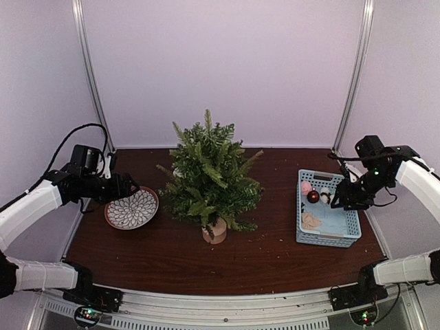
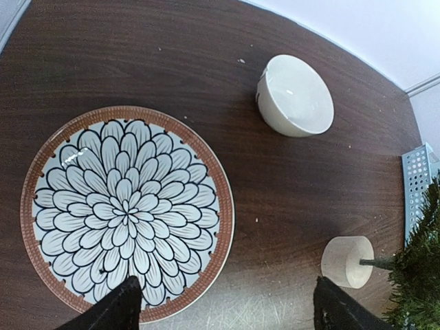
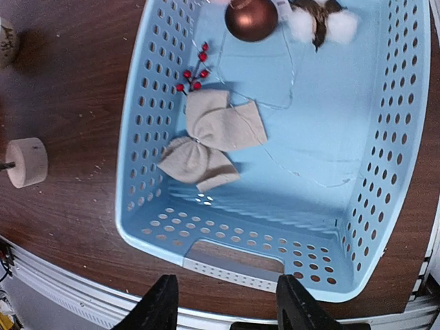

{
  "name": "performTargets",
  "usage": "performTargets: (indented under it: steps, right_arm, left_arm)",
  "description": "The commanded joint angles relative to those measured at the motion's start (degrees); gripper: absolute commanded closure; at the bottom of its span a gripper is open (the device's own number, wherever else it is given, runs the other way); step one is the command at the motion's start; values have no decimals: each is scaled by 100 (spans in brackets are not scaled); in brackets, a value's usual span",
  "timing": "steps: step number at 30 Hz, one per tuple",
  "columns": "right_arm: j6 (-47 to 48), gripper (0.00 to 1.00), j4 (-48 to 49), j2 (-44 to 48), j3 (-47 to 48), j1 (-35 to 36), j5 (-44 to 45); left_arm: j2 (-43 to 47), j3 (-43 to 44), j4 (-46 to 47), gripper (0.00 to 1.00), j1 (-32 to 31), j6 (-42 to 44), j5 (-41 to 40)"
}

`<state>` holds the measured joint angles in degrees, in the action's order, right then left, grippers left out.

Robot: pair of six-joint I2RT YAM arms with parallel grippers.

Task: Decorate the small christmas tree

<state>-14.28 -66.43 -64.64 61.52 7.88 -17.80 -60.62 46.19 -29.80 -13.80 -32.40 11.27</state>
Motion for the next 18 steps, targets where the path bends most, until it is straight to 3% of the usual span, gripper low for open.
performTargets:
  steps: [1, 12, 18]
  right_arm:
    - [447, 49, -173, -230, -174, -32, 362]
    - [514, 49, 471, -1932, 66, 3, 51]
    - [1299, 49, -158, -2933, 1020, 50, 721]
  left_arm:
    - [-198, 140, 240, 14, 44, 85, 163]
    - [-433, 255, 416, 15, 44, 226, 451]
    - [-494, 251, 463, 15, 44, 235, 491]
